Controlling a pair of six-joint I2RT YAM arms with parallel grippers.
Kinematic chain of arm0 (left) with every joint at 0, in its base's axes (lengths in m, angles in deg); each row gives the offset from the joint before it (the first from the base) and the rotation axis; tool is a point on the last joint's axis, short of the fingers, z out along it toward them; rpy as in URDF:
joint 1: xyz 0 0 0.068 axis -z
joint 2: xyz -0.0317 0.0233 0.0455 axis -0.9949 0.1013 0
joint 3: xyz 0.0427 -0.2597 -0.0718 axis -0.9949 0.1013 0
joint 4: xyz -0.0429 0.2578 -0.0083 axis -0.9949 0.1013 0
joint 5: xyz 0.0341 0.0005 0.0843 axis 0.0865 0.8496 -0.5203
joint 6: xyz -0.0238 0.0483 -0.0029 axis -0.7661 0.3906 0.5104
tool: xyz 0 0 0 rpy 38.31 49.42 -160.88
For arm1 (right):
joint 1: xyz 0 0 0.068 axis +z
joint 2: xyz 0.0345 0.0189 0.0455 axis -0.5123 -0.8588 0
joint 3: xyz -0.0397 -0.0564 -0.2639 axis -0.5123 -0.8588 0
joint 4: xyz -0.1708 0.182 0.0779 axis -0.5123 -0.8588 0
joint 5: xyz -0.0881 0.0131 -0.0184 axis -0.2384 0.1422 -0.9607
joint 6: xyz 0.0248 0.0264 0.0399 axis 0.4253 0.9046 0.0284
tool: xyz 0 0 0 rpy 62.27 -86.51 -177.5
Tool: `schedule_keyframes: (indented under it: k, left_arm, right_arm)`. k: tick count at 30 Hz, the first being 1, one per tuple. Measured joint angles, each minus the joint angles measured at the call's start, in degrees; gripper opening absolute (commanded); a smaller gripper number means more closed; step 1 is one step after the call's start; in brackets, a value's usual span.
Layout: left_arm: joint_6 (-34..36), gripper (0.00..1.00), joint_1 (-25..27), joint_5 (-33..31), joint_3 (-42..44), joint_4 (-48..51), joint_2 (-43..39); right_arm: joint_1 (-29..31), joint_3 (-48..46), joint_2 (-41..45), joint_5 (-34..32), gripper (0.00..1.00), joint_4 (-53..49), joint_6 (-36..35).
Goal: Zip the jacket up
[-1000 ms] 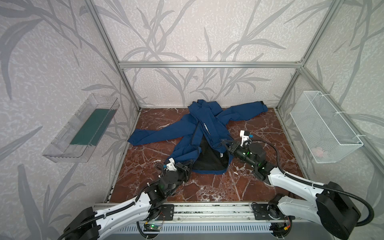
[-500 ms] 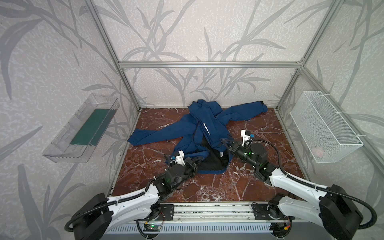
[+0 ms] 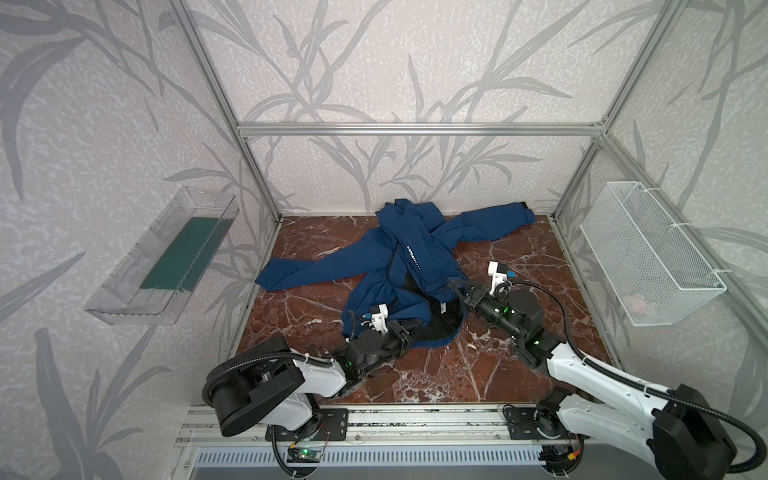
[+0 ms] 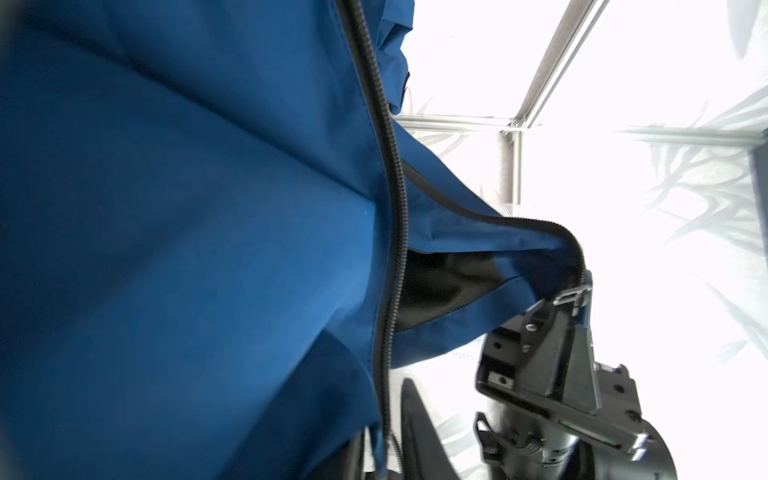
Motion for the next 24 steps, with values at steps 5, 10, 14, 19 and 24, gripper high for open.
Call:
schedule_keyframes:
  k: [5, 10, 14, 19, 24]
  left_arm:
    - [0.2, 0.28, 0.6, -0.8, 0.1, -1.2, -0.2]
    - [0.0, 0.21, 0.7, -1.1, 0.1, -2.5, 1.0]
    - [-0.2, 0.29, 0.7, -1.2, 0.5, -5.4, 3.8]
    - [-0.5, 0.2, 0.7, -2.1, 2.3, -8.0, 5.4]
    - [-0.3, 0.2, 0.7, -2.8, 2.6, -7.9, 4.7]
  right_arm:
    - [0.0, 0.0, 0.2, -0.1, 0.01, -0.2, 0.0]
    - [0.0, 0.0, 0.3, -0.2, 0.01, -0.4, 0.0]
    - [-0.1, 0.0, 0.3, -0.2, 0.01, -0.4, 0.0]
    - [-0.2, 0.0, 0.5, -0.2, 0.01, -0.5, 0.0]
    - [-0.2, 0.0, 1.0, -0.4, 0.01, -0.6, -0.1]
